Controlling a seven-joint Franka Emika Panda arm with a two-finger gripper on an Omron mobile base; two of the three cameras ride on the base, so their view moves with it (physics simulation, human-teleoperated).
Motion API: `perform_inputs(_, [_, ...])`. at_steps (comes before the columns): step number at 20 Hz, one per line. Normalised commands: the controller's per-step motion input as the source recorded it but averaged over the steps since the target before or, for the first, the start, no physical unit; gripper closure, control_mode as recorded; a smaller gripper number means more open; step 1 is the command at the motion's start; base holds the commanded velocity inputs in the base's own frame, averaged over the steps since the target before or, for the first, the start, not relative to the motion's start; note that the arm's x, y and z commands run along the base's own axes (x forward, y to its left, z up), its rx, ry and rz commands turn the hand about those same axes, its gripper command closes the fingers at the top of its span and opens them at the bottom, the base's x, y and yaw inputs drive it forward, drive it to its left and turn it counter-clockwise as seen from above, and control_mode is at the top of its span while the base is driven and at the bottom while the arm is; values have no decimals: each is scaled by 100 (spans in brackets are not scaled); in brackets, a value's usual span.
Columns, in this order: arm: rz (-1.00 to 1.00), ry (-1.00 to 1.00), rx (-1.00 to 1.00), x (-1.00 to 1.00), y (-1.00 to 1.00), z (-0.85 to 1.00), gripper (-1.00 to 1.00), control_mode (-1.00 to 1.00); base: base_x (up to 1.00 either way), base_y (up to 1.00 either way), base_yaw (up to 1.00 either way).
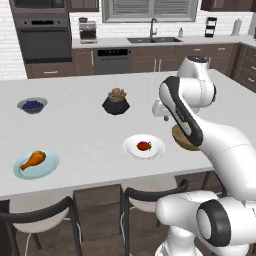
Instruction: Pick the chicken drumstick and tomato from their plates and place them in the bowl. Then put the bowl in the fridge.
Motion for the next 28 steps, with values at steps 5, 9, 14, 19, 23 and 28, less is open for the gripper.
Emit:
perform_inputs(5, [-1, 0, -1, -28, 0, -1, -100, -100, 0, 0, 0])
perform_inputs(9, [25, 1, -3, 0, 4, -54, -100, -100, 0, 0, 0])
perform_inputs(14, [43, 24, -3, 74, 6, -49, -100, -100, 0, 0, 0])
perform_inputs(19, [47, 13, -8, 78, 2, -59, -100, -100, 0, 0, 0])
perform_inputs(23, [35, 0, -12, 44, 26, -68, -100, -100, 0, 0, 0])
perform_inputs(28, [8, 0, -1, 52, 25, -59, -100, -100, 0, 0, 0])
